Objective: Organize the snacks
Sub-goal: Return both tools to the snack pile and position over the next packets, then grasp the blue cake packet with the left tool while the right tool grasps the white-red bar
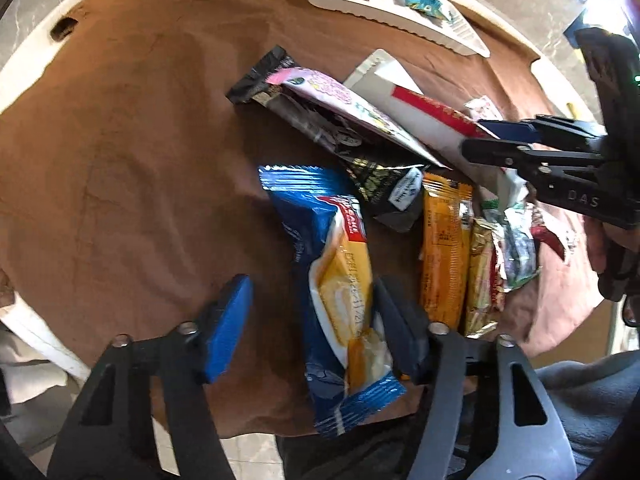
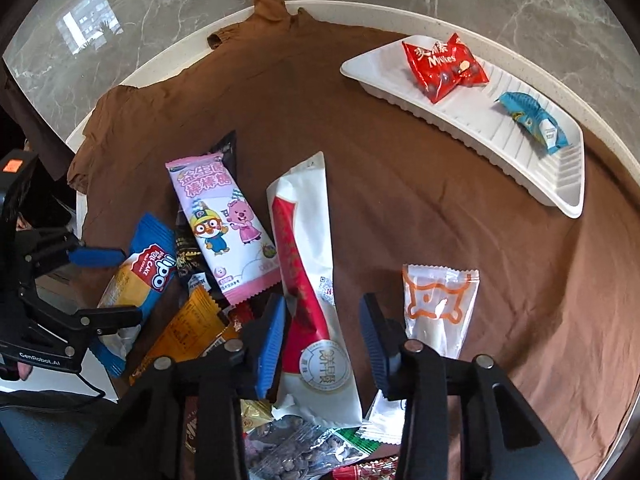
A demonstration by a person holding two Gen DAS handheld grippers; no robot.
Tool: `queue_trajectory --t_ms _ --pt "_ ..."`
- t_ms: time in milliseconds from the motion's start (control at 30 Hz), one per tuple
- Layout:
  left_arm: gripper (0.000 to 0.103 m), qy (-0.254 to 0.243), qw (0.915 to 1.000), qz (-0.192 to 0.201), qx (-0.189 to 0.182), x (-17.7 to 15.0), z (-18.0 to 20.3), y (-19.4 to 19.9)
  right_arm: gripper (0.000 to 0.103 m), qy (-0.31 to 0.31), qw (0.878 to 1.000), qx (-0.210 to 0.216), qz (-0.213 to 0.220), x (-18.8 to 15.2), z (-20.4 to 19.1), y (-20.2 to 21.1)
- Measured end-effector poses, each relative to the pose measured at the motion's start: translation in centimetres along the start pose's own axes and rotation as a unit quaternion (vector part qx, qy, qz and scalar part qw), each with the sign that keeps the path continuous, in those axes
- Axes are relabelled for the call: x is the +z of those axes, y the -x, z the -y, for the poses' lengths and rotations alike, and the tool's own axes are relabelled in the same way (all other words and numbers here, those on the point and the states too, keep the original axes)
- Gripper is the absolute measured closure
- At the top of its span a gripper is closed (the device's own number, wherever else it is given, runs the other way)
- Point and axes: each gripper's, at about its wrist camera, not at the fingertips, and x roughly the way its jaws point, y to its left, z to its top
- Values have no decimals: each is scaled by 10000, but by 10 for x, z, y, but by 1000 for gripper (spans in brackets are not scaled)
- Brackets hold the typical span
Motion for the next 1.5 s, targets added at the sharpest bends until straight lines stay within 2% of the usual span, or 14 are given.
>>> queue_trajectory --t_ms 200,300,667,1133,1500 --pt "68 -9 9992 28 -389 -3 -2 0 72 21 10000 41 -89 0 -4 -2" --pt "71 -61 9991 45 -410 -3 2 0 74 52 9999 47 -112 0 -5 -4" --pt "75 288 9960 56 -841 -2 -14 6 80 -105 9995 274 -148 -2 0 -3" --pt "75 303 9951 301 -890 3 -30 38 84 -521 9972 529 31 -6 11 14" --pt "75 268 9947 342 -931 5 -30 42 85 -577 9970 489 159 -7 10 21"
